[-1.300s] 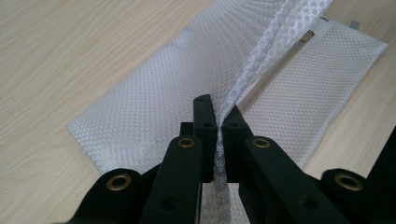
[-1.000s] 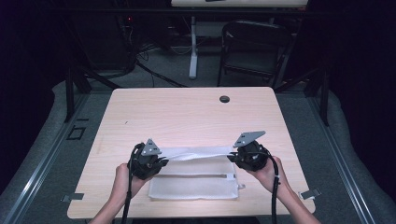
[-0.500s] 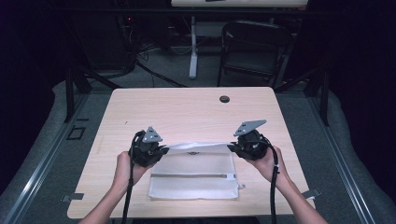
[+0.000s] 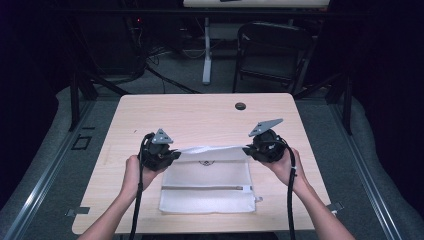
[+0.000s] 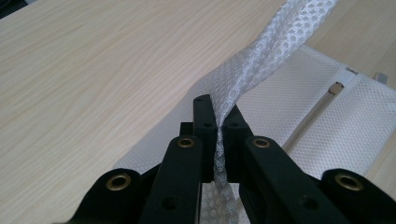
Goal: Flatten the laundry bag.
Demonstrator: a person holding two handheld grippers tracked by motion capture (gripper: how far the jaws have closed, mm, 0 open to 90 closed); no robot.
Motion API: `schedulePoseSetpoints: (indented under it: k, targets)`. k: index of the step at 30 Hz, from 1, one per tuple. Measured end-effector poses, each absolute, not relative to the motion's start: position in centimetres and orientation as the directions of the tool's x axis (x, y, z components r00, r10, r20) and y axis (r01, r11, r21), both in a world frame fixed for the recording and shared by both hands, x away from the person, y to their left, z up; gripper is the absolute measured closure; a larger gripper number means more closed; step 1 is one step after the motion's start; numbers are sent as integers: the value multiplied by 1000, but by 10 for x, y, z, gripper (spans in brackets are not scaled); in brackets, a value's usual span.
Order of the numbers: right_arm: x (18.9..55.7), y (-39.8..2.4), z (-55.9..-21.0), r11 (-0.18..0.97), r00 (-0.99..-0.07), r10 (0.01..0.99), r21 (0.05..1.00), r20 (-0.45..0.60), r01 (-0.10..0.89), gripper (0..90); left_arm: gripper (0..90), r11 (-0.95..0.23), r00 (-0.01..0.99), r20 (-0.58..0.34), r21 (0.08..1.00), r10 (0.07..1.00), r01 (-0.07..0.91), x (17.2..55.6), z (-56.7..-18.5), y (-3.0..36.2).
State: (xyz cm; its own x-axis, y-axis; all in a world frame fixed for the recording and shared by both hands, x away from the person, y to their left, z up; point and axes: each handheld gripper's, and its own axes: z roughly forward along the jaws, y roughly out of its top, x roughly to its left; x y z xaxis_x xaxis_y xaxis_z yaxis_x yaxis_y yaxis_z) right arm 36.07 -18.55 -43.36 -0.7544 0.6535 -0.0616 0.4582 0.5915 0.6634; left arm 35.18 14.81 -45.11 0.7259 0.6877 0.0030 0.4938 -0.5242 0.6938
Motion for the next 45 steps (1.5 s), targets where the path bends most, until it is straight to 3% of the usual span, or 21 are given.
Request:
schedulePoseSetpoints:
  k: [8, 11, 21, 27, 30, 38, 45]
  targets:
    - [372, -187, -433, 573, -740, 671, 667, -50, 475, 838, 887, -512, 727, -26, 693, 686, 508, 366, -447, 148]
    - [377, -188, -435, 556, -731, 681, 677, -38, 482, 756, 887, -508, 724, -31, 692, 689, 513, 371, -446, 148]
    - [383, -194, -438, 511, -715, 699, 700, 0, 499, 670, 888, -493, 700, -20, 695, 714, 523, 388, -444, 147]
    - [391, -189, -441, 515, -708, 706, 702, -21, 492, 792, 887, -489, 690, -8, 698, 724, 522, 398, -444, 144]
    - [397, -189, -442, 488, -687, 727, 713, -13, 503, 791, 887, -488, 684, -5, 698, 729, 524, 401, -444, 143]
    - [410, -190, -447, 455, -659, 752, 718, 7, 526, 749, 887, -480, 659, 12, 695, 752, 536, 418, -449, 140]
    - [413, -194, -445, 441, -644, 765, 717, 15, 540, 624, 886, -471, 646, 12, 696, 763, 543, 429, -453, 139]
